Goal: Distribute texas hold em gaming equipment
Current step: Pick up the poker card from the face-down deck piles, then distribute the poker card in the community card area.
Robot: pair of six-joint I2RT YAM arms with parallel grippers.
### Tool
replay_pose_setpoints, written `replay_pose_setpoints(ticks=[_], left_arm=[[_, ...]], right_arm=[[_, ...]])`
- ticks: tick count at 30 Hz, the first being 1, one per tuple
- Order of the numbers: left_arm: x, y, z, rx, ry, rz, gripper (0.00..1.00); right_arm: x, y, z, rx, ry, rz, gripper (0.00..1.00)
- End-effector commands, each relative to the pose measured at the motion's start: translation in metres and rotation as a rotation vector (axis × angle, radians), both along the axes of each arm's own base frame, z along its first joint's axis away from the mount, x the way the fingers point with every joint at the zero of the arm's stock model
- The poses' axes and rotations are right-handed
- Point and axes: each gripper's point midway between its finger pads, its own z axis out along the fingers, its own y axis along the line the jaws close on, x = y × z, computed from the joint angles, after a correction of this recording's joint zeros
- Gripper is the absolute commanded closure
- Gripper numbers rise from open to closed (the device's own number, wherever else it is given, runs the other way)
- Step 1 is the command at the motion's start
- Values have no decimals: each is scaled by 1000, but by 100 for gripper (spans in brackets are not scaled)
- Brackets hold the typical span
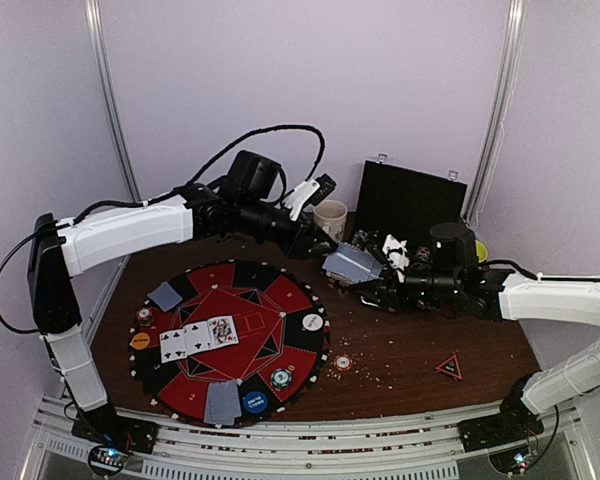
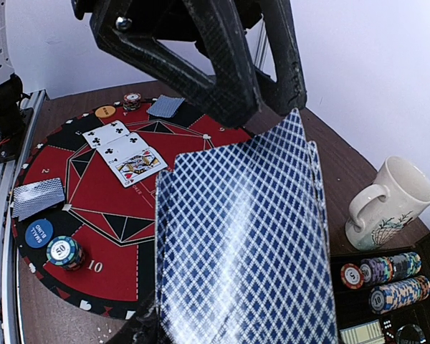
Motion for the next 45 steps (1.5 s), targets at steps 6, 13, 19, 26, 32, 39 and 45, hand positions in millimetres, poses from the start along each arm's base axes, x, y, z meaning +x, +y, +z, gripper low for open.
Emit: replay_pose_setpoints(ticks=[6, 13, 19, 26, 32, 39, 45], left_arm=[[-1, -17, 11, -51, -17, -76, 87], [-8, -3, 23, -51, -44, -62, 100], [-17, 10, 39, -45, -96, -76, 100], [-27, 38, 58, -2, -161, -81, 100], [9, 133, 52, 233, -248, 90, 100], [-3, 196, -39, 592, -144, 46, 100], [-23, 185, -110, 682, -11, -121, 100]], right_arm=[[3, 5, 21, 32, -46, 11, 52], [3, 2, 20, 30, -49, -1, 52], [4, 1, 17, 23, -47, -10, 52], [5, -1, 15, 15, -43, -19, 52], [4, -2, 17, 11, -54, -16, 52], [2, -4, 18, 3, -63, -16, 52], [2, -6, 17, -1, -66, -22, 52]])
